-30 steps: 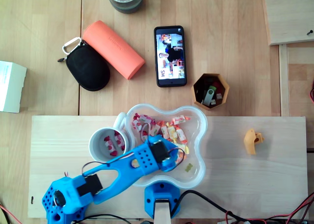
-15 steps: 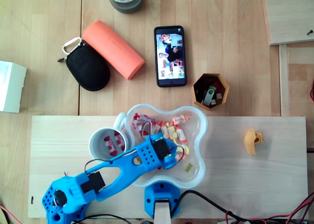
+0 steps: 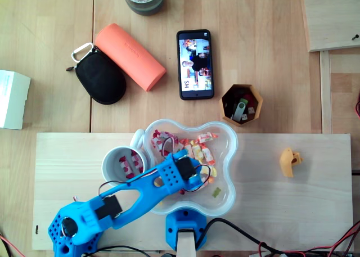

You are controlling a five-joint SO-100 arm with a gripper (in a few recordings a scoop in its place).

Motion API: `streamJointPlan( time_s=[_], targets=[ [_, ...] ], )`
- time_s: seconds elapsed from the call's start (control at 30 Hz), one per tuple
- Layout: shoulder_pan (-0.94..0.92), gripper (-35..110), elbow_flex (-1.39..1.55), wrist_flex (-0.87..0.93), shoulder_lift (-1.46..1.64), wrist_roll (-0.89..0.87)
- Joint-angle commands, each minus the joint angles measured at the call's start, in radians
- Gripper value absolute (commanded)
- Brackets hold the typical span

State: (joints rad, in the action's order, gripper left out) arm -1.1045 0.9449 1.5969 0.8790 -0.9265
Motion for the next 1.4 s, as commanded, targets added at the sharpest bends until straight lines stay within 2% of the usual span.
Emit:
streamJointPlan(
  time_s=[0.0, 0.57, 1.37],
  targets=[
    [-0.015, 28, -0.032, -0.003, 0.025, -0.009],
    [-0.084, 28, -0.055, 0.0, 0.051, 0.083],
    [-0.081, 28, 0.032, -0.003, 0.038, 0.089]
  ],
)
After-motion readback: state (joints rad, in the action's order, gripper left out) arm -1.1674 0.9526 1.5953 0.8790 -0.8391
